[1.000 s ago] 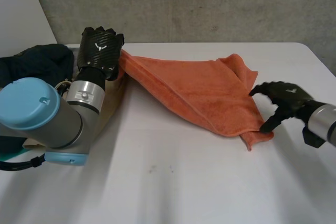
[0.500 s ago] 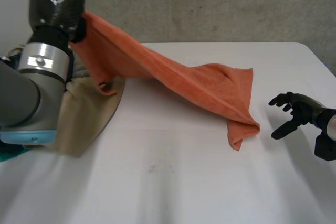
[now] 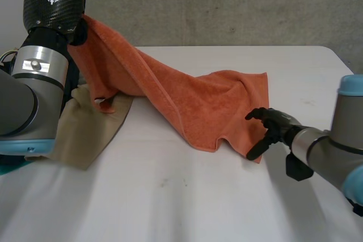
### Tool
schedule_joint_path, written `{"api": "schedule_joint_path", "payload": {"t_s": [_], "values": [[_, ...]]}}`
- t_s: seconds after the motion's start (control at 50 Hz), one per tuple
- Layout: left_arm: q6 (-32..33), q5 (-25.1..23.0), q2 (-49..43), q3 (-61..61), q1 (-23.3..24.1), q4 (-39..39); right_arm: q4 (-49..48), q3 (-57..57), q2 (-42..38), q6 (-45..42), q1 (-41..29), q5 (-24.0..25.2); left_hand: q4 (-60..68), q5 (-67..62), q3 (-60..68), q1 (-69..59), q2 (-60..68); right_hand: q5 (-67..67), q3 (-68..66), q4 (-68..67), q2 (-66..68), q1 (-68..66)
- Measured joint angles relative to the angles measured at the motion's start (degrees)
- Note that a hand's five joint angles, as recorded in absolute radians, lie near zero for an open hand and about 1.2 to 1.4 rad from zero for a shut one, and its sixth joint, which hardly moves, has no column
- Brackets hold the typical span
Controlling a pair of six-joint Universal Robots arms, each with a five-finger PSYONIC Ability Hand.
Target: Fold the laundry.
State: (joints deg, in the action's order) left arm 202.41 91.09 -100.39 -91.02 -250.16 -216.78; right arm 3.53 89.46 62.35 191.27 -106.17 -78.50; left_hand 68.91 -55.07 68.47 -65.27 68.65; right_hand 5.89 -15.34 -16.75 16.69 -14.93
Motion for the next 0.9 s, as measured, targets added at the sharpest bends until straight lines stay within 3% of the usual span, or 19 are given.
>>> {"api": "schedule_joint_path", "payload": {"t_s": [0.52, 0.58, 0.62, 0.64, 0.68, 0.82, 0.9], "values": [[-0.2, 0.0, 0.0, 0.1, -0.2, 0.0, -9.4, -8.9, -11.2, -5.0, -11.6, -13.5, 0.0, 0.0, 0.0, 0.0, 0.0, 3.3, -3.5, -2.3, 2.5, -1.9], [-0.2, 0.0, 0.0, 0.0, -0.2, 0.0, -9.7, -10.2, -12.6, -6.0, -11.8, -14.5, 0.0, 0.0, 0.0, 0.0, 0.0, 13.1, -15.3, -12.9, 13.7, -11.5], [-0.2, 0.0, -0.1, -0.1, -0.2, 0.0, -10.0, -11.1, -13.6, -7.0, -11.8, -15.5, 0.0, 0.0, 0.0, 0.0, 0.0, 27.9, -30.0, -28.4, 28.9, -25.6], [-0.2, 0.0, -0.1, -0.1, -0.2, 0.1, -10.6, -12.0, -14.3, -8.2, -11.7, -16.9, 0.0, 0.0, 0.0, 0.0, 0.0, 43.0, -45.4, -43.9, 45.1, -38.1], [-0.2, 0.0, -0.1, -0.2, -0.2, 0.1, -11.4, -12.6, -14.6, -9.5, -11.5, -18.4, 0.0, 0.0, 0.0, 0.0, 0.0, 49.5, -51.9, -50.5, 50.3, -40.8], [-0.1, 0.0, 0.5, -1.0, -0.1, 1.9, -13.0, -11.1, -9.6, -16.2, -7.8, -19.6, 0.0, 0.0, 0.0, 0.0, 0.0, 49.9, -52.4, -51.3, 50.4, -40.8], [0.0, -0.1, 1.9, -2.4, 0.1, 6.0, -11.4, -7.6, -0.6, -28.2, -1.2, -15.3, 0.0, 0.0, 0.0, 0.0, 0.0, 49.9, -52.4, -51.3, 50.4, -40.8]]}}
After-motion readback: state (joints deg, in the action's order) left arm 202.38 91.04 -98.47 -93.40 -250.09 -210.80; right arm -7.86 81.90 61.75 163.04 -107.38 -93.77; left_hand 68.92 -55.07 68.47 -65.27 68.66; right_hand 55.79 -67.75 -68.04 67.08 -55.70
